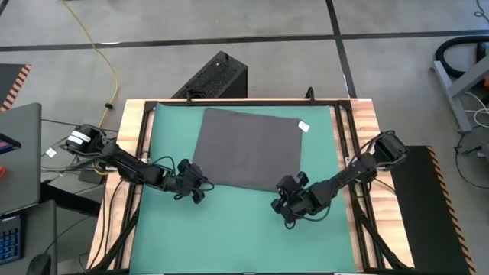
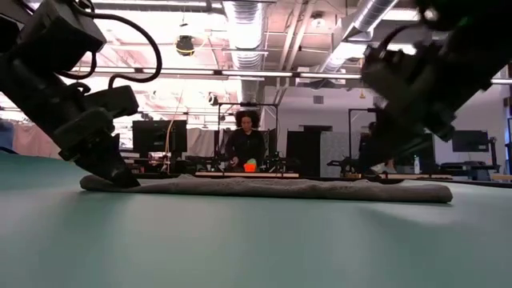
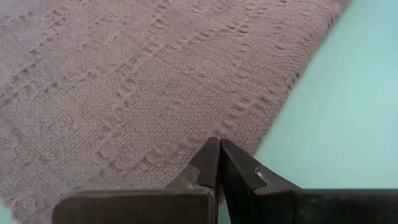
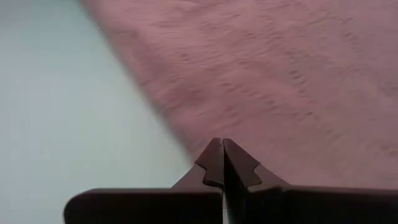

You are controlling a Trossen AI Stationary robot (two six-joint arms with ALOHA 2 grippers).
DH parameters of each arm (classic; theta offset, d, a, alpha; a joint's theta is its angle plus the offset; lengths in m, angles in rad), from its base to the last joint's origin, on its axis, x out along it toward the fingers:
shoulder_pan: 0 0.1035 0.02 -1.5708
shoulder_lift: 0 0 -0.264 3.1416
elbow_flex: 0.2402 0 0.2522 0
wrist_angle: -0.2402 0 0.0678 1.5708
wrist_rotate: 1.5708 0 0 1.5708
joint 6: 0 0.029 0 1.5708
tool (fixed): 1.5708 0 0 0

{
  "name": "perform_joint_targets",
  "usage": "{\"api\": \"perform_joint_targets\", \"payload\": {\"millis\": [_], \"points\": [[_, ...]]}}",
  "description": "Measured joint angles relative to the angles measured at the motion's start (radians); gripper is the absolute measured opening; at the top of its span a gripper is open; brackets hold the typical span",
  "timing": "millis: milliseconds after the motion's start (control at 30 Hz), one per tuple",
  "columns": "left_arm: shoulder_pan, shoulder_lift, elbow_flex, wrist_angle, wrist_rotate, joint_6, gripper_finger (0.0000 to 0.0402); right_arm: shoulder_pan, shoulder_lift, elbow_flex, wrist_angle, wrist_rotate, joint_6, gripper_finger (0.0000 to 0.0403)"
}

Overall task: Roll towel
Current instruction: Fold the gray towel

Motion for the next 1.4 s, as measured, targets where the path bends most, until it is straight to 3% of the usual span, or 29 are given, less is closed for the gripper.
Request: {"api": "perform_joint_targets", "payload": {"millis": [133,400,600,933,1067,1267,1400], "points": [[-0.001,0.000,0.000,0.000,0.004,-0.006,0.0000,-0.038,0.022,0.000,-0.002,0.011,-0.001,0.0014],[-0.017,0.000,0.000,0.000,0.051,-0.071,0.0000,0.008,0.114,0.002,0.006,-0.102,0.057,0.0014],[-0.118,0.000,0.000,0.001,0.101,-0.210,0.0000,0.097,0.135,0.003,-0.003,-0.118,0.241,0.0014],[-0.261,0.001,0.000,0.003,0.069,-0.396,0.0000,0.193,0.122,0.008,-0.044,-0.144,0.410,0.0014],[-0.266,-0.012,0.008,0.003,0.069,-0.383,0.0000,0.194,0.113,0.051,-0.133,-0.149,0.406,0.0015],[-0.254,-0.048,0.044,-0.001,0.064,-0.237,0.0000,0.184,0.117,0.148,-0.248,-0.160,0.310,0.0025],[-0.253,-0.079,0.045,-0.004,0.063,-0.220,0.0000,0.195,0.117,0.227,-0.374,-0.109,0.307,0.0031]]}}
